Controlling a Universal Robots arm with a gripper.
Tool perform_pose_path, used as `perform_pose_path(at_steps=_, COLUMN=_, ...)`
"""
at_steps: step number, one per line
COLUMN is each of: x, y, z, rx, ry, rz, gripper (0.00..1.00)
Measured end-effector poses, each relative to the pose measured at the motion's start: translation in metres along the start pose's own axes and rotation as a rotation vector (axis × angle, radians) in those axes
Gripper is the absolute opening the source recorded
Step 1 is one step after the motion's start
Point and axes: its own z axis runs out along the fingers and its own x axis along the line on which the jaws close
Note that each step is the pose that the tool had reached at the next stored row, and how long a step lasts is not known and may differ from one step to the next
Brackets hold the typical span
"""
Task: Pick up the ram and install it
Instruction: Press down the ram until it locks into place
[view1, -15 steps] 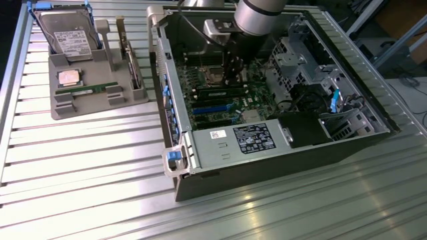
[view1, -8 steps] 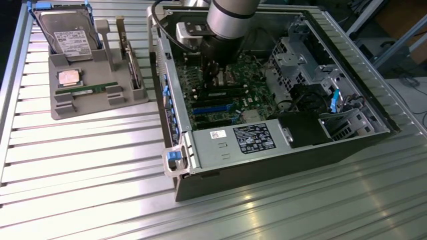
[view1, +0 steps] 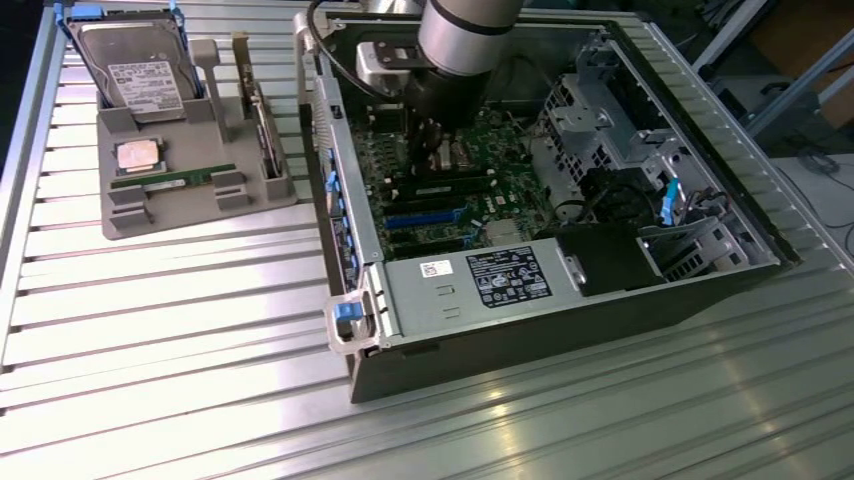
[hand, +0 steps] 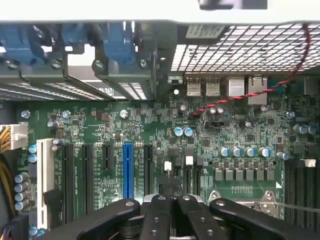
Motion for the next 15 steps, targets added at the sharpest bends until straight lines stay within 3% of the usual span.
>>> perform_pose_path(at_steps=3, x=0.0, y=-0.0165, z=-0.0011, rx=-0.0005, ry=0.0001, rz=0.0, gripper=0.11)
perform_pose_path(at_steps=4, x=0.0, y=-0.0301, z=-0.002, rx=-0.0022, ry=0.0, rz=0.0, gripper=0.11)
perform_pose_path(at_steps=8, x=0.0, y=-0.066, z=-0.0042, rx=-0.008, ry=-0.0006, rz=0.0, gripper=0.11)
perform_pose_path(at_steps=10, x=0.0, y=-0.094, z=-0.0058, rx=-0.0118, ry=-0.0018, rz=0.0, gripper=0.11)
perform_pose_path(at_steps=11, x=0.0, y=-0.1022, z=-0.0065, rx=-0.0129, ry=-0.002, rz=0.0, gripper=0.11)
perform_pose_path(at_steps=13, x=0.0, y=-0.1275, z=-0.0079, rx=-0.0143, ry=-0.0035, rz=0.0, gripper=0.11)
perform_pose_path(at_steps=15, x=0.0, y=-0.1359, z=-0.0105, rx=-0.0143, ry=-0.0035, rz=0.0, gripper=0.11)
